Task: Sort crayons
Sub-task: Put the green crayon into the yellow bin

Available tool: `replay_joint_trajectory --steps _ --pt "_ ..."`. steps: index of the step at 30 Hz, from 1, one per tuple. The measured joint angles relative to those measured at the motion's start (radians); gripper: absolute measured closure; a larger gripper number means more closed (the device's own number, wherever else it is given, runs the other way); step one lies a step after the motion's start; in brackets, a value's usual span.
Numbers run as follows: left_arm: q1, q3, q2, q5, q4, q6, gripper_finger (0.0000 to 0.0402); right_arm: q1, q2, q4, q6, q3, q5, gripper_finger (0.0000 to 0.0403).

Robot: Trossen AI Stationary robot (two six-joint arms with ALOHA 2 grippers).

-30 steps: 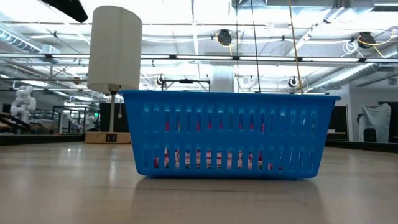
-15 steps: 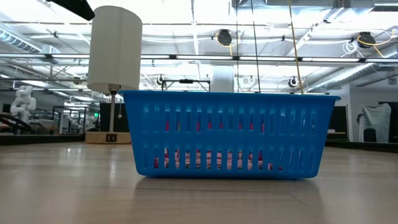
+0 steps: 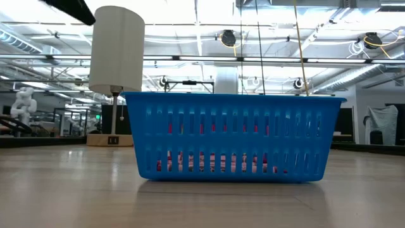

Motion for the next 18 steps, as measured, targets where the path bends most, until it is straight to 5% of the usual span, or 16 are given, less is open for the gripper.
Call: replay_joint_trajectory --steps 18 --pt "0.007 -0.076 0.0 -0.06 0.001 0.0 0.0228 -0.021 -0.292 -0.02 -0.129 -0.022 0.408 0.04"
